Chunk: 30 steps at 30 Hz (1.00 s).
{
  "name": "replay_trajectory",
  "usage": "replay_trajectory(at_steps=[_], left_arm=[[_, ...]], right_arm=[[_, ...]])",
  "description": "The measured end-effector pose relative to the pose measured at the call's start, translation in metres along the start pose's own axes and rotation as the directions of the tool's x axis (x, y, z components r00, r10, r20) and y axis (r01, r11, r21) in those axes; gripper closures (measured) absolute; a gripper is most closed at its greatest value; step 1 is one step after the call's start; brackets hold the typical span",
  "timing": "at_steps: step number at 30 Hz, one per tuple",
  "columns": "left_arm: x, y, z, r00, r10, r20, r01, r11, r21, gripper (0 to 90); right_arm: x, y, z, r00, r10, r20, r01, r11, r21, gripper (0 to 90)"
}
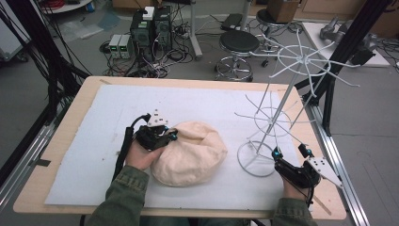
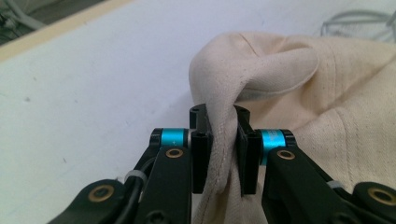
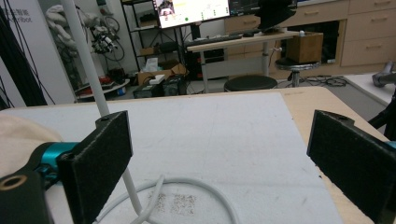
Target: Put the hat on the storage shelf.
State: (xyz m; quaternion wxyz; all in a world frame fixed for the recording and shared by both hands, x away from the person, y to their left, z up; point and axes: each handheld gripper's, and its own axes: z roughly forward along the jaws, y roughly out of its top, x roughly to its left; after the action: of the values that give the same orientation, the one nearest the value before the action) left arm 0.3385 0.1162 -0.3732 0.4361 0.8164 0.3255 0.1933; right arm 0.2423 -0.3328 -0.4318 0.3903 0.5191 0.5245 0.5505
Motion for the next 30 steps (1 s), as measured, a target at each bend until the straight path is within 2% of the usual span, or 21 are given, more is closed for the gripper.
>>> replay_trajectory(at_steps=[3, 6, 7, 10, 11, 12, 14, 15, 16, 17, 18, 19, 21, 22, 23, 24, 25, 26, 28, 29, 30], left_arm=[[0.001, 0.002, -0.006, 1.0, -0.007, 0.002, 0.007, 0.9994, -0.034, 79.6], [0.005, 0.005, -0.015, 0.9985, -0.027, 0.047, 0.032, 0.9927, -0.116, 79.5], [0.005, 0.005, -0.015, 0.9985, -0.027, 0.047, 0.032, 0.9927, -0.116, 79.5], [0.006, 0.009, -0.025, 0.9967, -0.058, 0.057, 0.068, 0.9784, -0.195, 79.5], [0.009, 0.01, -0.03, 0.9954, -0.071, 0.064, 0.084, 0.9691, -0.232, 79.4], [0.009, 0.01, -0.03, 0.9954, -0.071, 0.064, 0.084, 0.9691, -0.232, 79.4], [0.013, 0.011, -0.039, 0.9937, -0.081, 0.077, 0.101, 0.9449, -0.311, 79.4], [0.013, 0.011, -0.039, 0.9937, -0.081, 0.077, 0.101, 0.9449, -0.311, 79.4], [0.014, 0.01, -0.043, 0.9937, -0.077, 0.082, 0.101, 0.9247, -0.367, 79.4], [0.014, 0.01, -0.046, 0.994, -0.074, 0.08, 0.1, 0.9145, -0.392, 79.4], [0.014, 0.01, -0.046, 0.994, -0.074, 0.08, 0.1, 0.9145, -0.392, 79.4], [0.014, 0.011, -0.048, 0.9942, -0.074, 0.078, 0.1, 0.9053, -0.413, 79.4], [0.014, 0.012, -0.052, 0.9935, -0.079, 0.082, 0.108, 0.8804, -0.462, 79.5], [0.015, 0.013, -0.055, 0.9917, -0.083, 0.099, 0.121, 0.8627, -0.491, 79.4], [0.015, 0.013, -0.055, 0.9917, -0.083, 0.099, 0.121, 0.8627, -0.491, 79.4], [0.016, 0.014, -0.058, 0.99, -0.09, 0.108, 0.134, 0.8445, -0.519, 79.5], [0.016, 0.014, -0.06, 0.9897, -0.093, 0.109, 0.137, 0.8343, -0.534, 79.5], [0.016, 0.014, -0.06, 0.9897, -0.093, 0.109, 0.137, 0.8343, -0.534, 79.5], [0.018, 0.016, -0.064, 0.9904, -0.092, 0.103, 0.135, 0.8184, -0.559, 79.5], [0.019, 0.017, -0.067, 0.989, -0.096, 0.113, 0.144, 0.8013, -0.581, 79.5], [0.019, 0.017, -0.067, 0.989, -0.096, 0.113, 0.144, 0.8013, -0.581, 79.5]], right_arm=[[0.0, 0.0, 0.0, 1.0, 0.002, -0.001, -0.002, 1.0, -0.002, 5.9], [0.0, 0.0, 0.0, 1.0, 0.001, -0.003, -0.001, 1.0, 0.0, 5.9], [0.0, 0.0, 0.0, 1.0, 0.001, -0.004, -0.001, 1.0, 0.001, 5.9], [0.0, 0.0, 0.0, 1.0, 0.003, -0.005, -0.003, 1.0, 0.002, 5.9], [0.0, 0.0, 0.0, 1.0, 0.003, -0.004, -0.003, 1.0, 0.0, 5.9], [0.0, 0.0, 0.0, 1.0, 0.002, -0.004, -0.002, 1.0, 0.0, 5.9], [0.0, 0.0, 0.0, 1.0, 0.002, -0.005, -0.002, 1.0, 0.001, 5.9], [0.0, 0.0, 0.0, 1.0, 0.002, -0.005, -0.002, 1.0, 0.001, 5.9], [0.0, 0.0, 0.0, 1.0, 0.003, -0.006, -0.003, 1.0, 0.0, 5.9], [0.0, 0.0, 0.0, 1.0, 0.003, -0.005, -0.003, 1.0, 0.003, 5.9], [0.0, 0.0, 0.0, 1.0, 0.006, -0.006, -0.006, 1.0, 0.003, 5.9], [0.0, 0.0, 0.0, 1.0, 0.003, -0.007, -0.003, 1.0, 0.0, 5.9], [0.0, 0.0, 0.0, 1.0, 0.006, -0.006, -0.006, 1.0, -0.005, 5.9], [0.0, 0.0, -0.001, 1.0, 0.005, -0.006, -0.005, 1.0, -0.003, 5.9], [0.0, 0.0, 0.0, 1.0, 0.006, -0.006, -0.006, 1.0, -0.005, 5.9], [0.0, 0.0, 0.0, 0.9999, 0.006, -0.01, -0.006, 1.0, -0.003, 5.9], [0.0, 0.0, 0.0, 0.9999, 0.005, -0.012, -0.005, 1.0, -0.002, 5.9], [0.0, 0.0, 0.0, 0.9999, 0.007, -0.013, -0.007, 1.0, 0.001, 5.9], [0.0, 0.0, 0.0, 0.9999, 0.004, -0.013, -0.004, 1.0, -0.004, 5.9], [0.0, 0.0, 0.0, 0.9999, 0.006, -0.012, -0.006, 1.0, -0.001, 5.9], [0.0, 0.0, 0.0, 0.9999, 0.007, -0.011, -0.007, 1.0, -0.004, 5.9]])
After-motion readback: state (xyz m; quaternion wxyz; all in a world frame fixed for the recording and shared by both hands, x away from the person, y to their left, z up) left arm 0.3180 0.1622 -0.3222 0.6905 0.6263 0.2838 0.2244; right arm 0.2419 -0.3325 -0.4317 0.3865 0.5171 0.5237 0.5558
